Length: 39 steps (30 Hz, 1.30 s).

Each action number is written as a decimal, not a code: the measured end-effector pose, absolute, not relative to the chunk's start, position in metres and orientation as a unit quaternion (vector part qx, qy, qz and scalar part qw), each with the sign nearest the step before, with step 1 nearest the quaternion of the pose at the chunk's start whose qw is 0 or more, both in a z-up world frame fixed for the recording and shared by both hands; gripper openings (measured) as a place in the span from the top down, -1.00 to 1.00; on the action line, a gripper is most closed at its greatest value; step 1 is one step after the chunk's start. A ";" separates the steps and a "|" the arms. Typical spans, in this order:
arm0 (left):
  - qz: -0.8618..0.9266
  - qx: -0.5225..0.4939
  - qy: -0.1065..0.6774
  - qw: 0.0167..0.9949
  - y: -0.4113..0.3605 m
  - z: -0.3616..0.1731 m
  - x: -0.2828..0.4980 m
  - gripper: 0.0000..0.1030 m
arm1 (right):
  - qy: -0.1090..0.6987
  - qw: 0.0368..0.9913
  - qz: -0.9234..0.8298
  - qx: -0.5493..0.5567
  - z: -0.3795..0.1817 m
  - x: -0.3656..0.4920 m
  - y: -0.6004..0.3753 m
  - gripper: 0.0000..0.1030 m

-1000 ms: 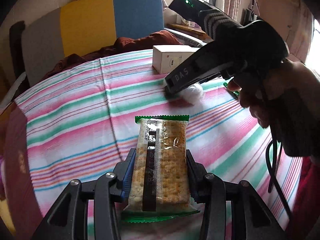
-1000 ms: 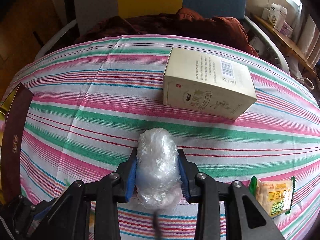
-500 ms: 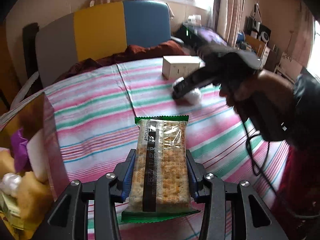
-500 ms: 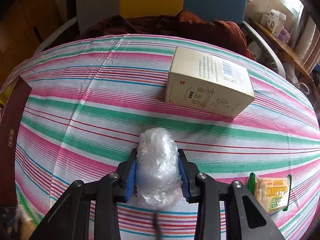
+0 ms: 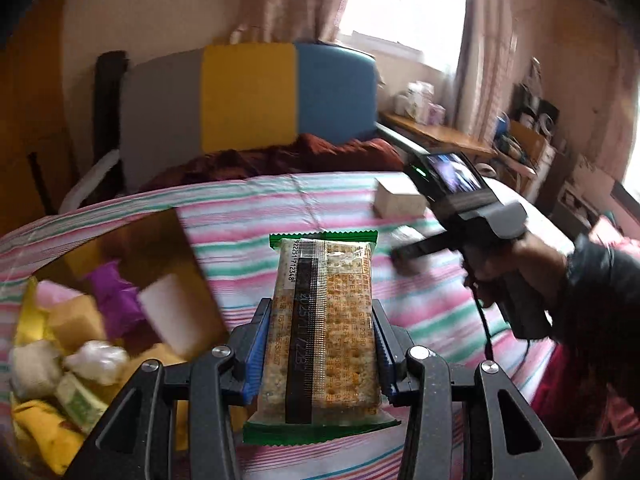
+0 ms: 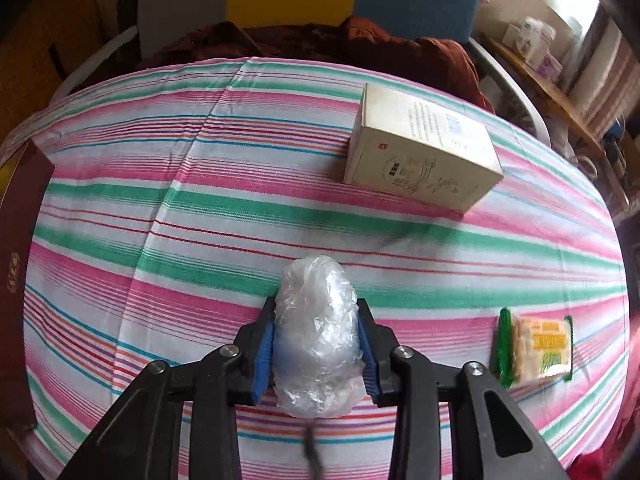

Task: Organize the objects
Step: 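Carry the cracker bar and plastic bag over the gold tray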

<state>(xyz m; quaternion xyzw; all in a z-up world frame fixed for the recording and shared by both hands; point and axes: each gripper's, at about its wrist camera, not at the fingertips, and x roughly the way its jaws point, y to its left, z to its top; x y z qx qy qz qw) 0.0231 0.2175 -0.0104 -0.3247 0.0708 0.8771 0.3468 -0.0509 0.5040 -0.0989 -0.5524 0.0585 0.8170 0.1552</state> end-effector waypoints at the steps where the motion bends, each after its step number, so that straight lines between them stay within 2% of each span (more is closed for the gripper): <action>1: 0.881 -0.322 0.066 0.340 0.211 -0.008 0.020 0.11 | 0.069 0.159 0.815 -0.553 -0.099 -0.051 0.506 0.28; 8: 0.905 -0.312 0.038 0.287 0.165 0.001 0.002 0.11 | 0.114 0.183 0.813 -0.541 -0.100 -0.047 0.513 0.26; 19: 0.919 -0.313 0.034 0.238 0.125 0.002 -0.002 0.11 | 0.105 0.211 0.814 -0.531 -0.096 -0.043 0.497 0.30; 31: 0.924 -0.327 0.018 0.196 0.088 -0.010 -0.009 0.11 | 0.120 0.103 0.865 -0.476 -0.057 -0.035 0.406 0.30; 39: 0.917 -0.352 -0.026 0.189 0.060 -0.022 -0.019 0.11 | 0.089 0.003 0.892 -0.442 -0.020 -0.043 0.326 0.30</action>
